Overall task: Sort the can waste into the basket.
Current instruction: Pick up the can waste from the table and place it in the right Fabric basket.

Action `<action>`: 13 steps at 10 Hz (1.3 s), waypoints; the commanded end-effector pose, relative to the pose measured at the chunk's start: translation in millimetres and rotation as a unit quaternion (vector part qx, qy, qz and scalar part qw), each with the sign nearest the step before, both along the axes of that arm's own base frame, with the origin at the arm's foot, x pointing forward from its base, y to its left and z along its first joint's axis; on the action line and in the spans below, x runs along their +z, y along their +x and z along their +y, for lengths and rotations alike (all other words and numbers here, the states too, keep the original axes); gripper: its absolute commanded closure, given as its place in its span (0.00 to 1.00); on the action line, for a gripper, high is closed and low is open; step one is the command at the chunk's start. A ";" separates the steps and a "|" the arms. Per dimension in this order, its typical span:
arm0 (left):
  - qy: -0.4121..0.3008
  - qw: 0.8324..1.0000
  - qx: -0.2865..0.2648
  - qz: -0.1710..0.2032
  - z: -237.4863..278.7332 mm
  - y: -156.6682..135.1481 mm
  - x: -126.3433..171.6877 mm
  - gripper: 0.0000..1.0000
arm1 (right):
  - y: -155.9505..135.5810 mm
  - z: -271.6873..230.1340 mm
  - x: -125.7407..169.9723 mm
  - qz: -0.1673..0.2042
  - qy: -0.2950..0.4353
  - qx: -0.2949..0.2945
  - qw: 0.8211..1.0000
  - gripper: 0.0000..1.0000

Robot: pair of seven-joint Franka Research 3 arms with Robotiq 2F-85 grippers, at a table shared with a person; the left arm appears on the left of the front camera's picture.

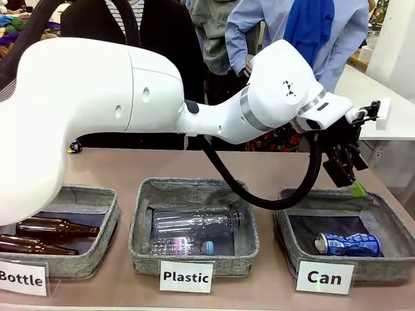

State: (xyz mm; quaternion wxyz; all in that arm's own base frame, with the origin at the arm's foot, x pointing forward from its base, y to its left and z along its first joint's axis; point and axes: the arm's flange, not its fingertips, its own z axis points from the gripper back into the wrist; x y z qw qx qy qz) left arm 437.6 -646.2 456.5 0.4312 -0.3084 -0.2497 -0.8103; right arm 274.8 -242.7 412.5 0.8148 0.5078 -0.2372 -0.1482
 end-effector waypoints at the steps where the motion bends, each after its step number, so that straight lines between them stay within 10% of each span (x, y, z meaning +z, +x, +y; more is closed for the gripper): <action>1: 0.021 0.999 0.047 0.013 10.4 -0.3 16.8 0.00 | -0.7 1.0 3.2 0.004 -0.001 0.000 1.000 0.00; 3: 0.050 0.962 0.263 0.059 56.4 9.9 55.3 0.00 | 7.8 21.7 6.1 -0.013 0.001 0.027 1.000 0.00; 7: 0.032 0.869 0.456 0.187 282.4 -15.1 112.4 0.00 | 56.3 150.2 19.4 -0.040 -0.003 0.103 0.994 0.00; 9: 0.022 0.829 0.495 0.260 393.1 -31.7 100.0 0.00 | 68.2 213.7 22.2 -0.037 0.007 0.126 0.991 0.00; 13: -0.026 0.679 0.624 0.387 598.8 -64.8 24.6 0.00 | 82.9 285.9 -0.4 -0.051 0.148 0.190 0.969 0.00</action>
